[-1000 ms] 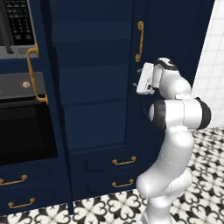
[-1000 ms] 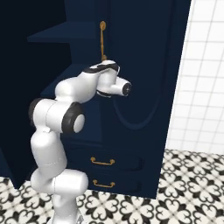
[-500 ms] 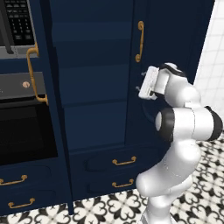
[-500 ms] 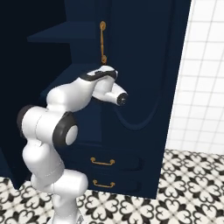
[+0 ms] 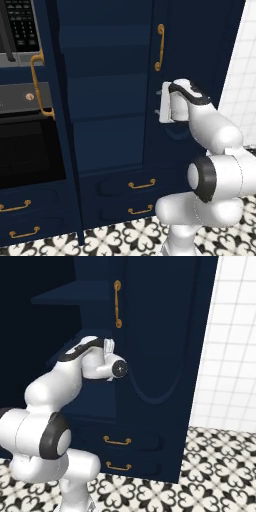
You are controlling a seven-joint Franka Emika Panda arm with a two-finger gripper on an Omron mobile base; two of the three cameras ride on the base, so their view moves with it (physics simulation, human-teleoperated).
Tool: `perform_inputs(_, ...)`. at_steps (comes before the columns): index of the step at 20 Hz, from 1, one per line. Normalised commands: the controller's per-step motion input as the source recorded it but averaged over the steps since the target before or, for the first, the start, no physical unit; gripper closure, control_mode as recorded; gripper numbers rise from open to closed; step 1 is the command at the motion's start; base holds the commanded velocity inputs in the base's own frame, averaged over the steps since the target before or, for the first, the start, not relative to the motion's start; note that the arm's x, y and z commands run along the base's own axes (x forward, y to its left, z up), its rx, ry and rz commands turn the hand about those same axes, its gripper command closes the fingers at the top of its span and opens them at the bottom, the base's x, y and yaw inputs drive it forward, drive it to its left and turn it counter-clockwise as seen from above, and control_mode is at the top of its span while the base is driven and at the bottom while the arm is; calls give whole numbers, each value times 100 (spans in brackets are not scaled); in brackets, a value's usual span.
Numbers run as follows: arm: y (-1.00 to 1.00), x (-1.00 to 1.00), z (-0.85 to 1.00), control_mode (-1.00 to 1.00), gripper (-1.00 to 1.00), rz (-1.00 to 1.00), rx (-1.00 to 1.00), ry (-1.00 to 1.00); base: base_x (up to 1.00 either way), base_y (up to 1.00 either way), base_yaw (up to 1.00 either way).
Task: Pick the kettle from the counter and place it on the tray. Then pick the mug from the cabinet and place it on the tray. Then close the cabinet doors.
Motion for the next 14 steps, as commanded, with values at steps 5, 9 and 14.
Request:
perform_inputs(5,1,-82,11,-100,-100,6,-35,-24,0,0,0)
perform_inputs(9,1,-98,60,-100,-100,11,-54,-24,0,0,0)
perform_inputs(14,16,-100,62,-100,-100,14,-60,-12,0,0,0)
